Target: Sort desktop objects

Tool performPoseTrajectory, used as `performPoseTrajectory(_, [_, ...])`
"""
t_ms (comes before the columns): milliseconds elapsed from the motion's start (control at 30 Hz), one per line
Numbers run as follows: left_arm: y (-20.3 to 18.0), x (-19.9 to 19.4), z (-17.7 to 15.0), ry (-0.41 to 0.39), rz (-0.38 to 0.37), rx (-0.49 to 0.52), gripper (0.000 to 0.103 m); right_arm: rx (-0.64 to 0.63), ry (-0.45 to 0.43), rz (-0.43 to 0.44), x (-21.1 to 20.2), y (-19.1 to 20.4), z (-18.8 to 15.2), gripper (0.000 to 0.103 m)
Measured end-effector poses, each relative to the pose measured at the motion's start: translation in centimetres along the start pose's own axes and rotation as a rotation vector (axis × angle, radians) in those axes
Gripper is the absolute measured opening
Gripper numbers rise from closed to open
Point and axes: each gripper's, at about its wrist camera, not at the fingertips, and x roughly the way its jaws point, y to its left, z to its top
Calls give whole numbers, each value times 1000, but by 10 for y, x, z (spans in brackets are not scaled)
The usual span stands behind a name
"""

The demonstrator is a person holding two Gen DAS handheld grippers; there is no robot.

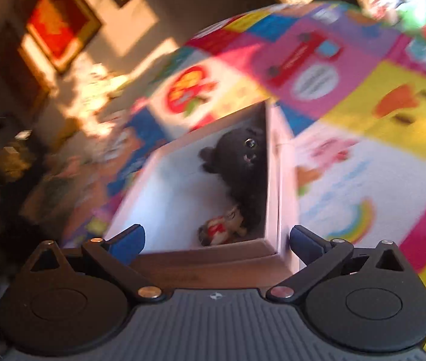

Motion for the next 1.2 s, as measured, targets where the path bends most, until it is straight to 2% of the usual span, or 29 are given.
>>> performPoseTrajectory(200, [-17, 2, -4, -5, -42, 45, 103, -52, -54, -85, -25, 0, -11, 103])
performPoseTrajectory(300, [-32, -11, -13, -8, -139, 52, 103, -60, -66, -96, -42, -2, -18, 103])
performPoseTrajectory(400, [-50, -22, -23, 24, -315, 18, 103, -86, -75, -116, -52, 1, -26, 103])
performPoseTrajectory(467, [-64, -30, -30, 27, -373, 31, 103, -123, -71, -141, -53, 8, -31, 103])
performPoseTrajectory(533, [-76, -38, -35, 14, -380, 65, 103, -167, -65, -175, -51, 13, -36, 103])
performPoseTrajectory(633, [-78, -49, -36, -17, -329, 86, 103, -191, -93, -235, -48, 15, -33, 103])
performPoseTrajectory(833, [-55, -74, -32, -102, -111, 13, 103, -192, -84, -282, -9, 13, -6, 103])
performPoseTrajectory(933, [-35, -86, -37, -136, 16, -30, 103, -186, -59, -214, 5, 18, 1, 103])
performPoseTrajectory(1000, [-19, -89, -40, -135, 73, -75, 103, -192, -30, -170, 12, 27, 1, 103])
performPoseTrajectory(1133, [7, -91, -43, -135, 134, -169, 103, -251, 43, -34, 12, 42, -7, 103])
performPoseTrajectory(1200, [13, -91, -43, -143, 157, -196, 103, -312, 48, -38, 4, 52, -18, 103])
